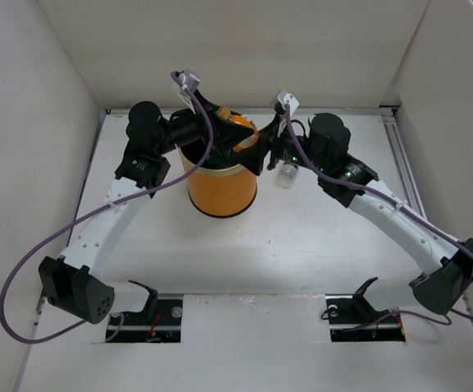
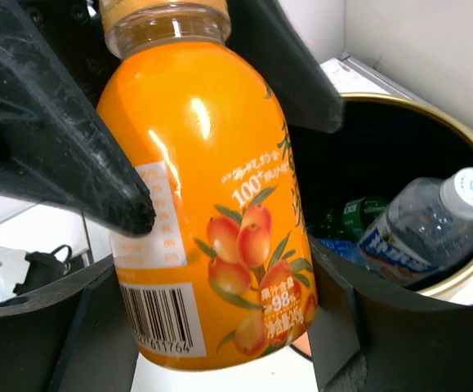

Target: Put the plastic bottles in the bin

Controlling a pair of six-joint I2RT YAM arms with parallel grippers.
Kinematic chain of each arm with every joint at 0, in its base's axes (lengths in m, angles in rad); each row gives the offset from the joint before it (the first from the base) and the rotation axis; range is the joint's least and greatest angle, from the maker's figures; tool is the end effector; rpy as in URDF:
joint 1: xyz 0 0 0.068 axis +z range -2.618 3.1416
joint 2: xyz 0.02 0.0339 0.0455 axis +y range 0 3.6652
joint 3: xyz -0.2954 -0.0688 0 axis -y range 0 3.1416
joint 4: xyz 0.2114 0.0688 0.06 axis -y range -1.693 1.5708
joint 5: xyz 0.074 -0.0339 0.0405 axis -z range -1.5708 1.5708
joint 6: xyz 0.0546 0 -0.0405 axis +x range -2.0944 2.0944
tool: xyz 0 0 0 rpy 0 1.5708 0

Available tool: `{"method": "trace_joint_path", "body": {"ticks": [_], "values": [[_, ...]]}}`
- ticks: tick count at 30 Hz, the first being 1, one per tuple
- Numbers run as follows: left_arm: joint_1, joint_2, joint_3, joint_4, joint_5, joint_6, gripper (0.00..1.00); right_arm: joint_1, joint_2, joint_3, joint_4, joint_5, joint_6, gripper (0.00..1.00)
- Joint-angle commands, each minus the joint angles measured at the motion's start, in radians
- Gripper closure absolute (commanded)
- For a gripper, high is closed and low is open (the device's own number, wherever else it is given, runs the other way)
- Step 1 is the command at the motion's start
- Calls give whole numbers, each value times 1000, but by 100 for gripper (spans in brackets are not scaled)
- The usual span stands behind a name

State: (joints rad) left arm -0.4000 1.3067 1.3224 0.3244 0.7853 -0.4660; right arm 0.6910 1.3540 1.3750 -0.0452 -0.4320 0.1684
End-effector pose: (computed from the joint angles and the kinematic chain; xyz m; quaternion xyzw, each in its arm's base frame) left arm 0.2240 -0.1366 0.4995 0.2947 0.5433 -0.5170 0.5921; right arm 0.2090 0.2025 0.4634 -0.3252 0.6366 0.4237 0.5563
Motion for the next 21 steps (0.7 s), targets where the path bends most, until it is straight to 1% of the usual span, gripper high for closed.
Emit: {"method": "trace_joint_path", "body": {"ticks": [1,2,3,4,5,8,10,12,13,14,15,17,19,20,21], "values": [[12,-3,14,28,-51,24,27,48,-55,12,116,-100,-23,99],[12,-3,23,28,-50,24,63,48,-55,12,116,-100,-23,98],[12,8,37,16,-50,24,76,38,-55,12,116,-90,-23,98],[12,17,52,-11,-50,33,84,25,-55,12,116,-80,-23,98],[12,17,52,-12,-50,33,85,25,-55,12,116,-80,-23,98],[12,39,80,-39,-50,33,100,2,-43,21,125,-71,-11,98],[12,48,92,-53,-70,33,100,-7,-32,32,146,-71,-1,97],[12,48,103,-85,-122,46,100,-16,-7,42,146,-82,-1,74],[12,48,103,-108,-188,46,100,-16,2,56,146,-82,-1,61],[12,36,103,-123,-225,59,100,-16,13,71,146,-82,-1,55],[12,35,103,-133,-262,59,100,-28,39,82,146,-82,-1,55],[12,26,103,-146,-326,70,100,-41,66,111,146,-108,8,51],[12,16,103,-166,-375,70,100,-50,100,124,146,-108,8,39],[12,16,113,-188,-441,70,100,-50,100,124,146,-108,8,32],[12,6,113,-199,-477,70,100,-50,109,124,146,-108,8,26]]}}
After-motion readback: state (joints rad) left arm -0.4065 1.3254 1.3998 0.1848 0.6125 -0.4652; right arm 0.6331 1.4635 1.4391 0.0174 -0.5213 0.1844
